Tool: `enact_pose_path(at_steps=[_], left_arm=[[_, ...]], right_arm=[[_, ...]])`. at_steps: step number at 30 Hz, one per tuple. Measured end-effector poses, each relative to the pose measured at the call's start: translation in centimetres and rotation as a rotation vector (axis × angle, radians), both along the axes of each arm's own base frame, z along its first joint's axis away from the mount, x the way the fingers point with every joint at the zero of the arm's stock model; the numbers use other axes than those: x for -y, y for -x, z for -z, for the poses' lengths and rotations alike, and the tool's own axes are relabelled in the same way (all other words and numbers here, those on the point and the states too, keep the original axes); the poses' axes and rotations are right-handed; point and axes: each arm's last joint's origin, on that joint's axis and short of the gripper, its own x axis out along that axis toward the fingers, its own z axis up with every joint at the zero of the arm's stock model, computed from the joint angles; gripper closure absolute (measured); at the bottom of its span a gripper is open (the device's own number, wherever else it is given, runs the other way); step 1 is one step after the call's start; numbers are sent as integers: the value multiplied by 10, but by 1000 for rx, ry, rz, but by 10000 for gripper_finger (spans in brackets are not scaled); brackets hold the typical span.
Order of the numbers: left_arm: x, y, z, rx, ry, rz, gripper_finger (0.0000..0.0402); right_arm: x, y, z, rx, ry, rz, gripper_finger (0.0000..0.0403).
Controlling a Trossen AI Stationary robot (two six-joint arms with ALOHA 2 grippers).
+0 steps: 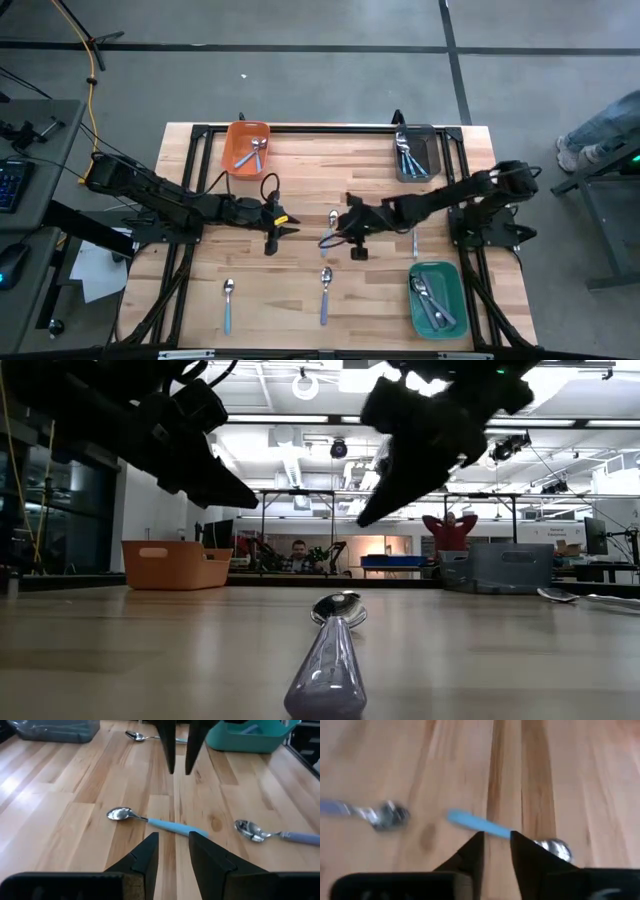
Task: Sort silverware by color (type)
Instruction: Put the blue spoon into the orange bin
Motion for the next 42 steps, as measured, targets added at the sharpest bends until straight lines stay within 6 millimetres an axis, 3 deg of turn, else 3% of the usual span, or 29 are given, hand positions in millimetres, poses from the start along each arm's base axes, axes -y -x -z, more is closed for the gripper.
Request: enact_pose_path(at_steps=[7,12,18,29,36,42], left_arm=[[1,4,7,-81,-41,72,313],[2,11,16,-101,-7,140,324],[1,20,26,-126,8,138,332],[1,21,26,-86,16,117,332],[0,21,26,-87,16,115,332],[0,21,26,-87,17,115,332]], right_arm=[[15,-40,0,-272,179,-184,267],[19,-69,7,-402,253,-306,259],[27,-90,21,-488,276,-359,259],[41,-90,29,-505,220,-392,259],[46,-92,46,-548,198,-408,261],[49,-91,47,-578,153,-365,317]])
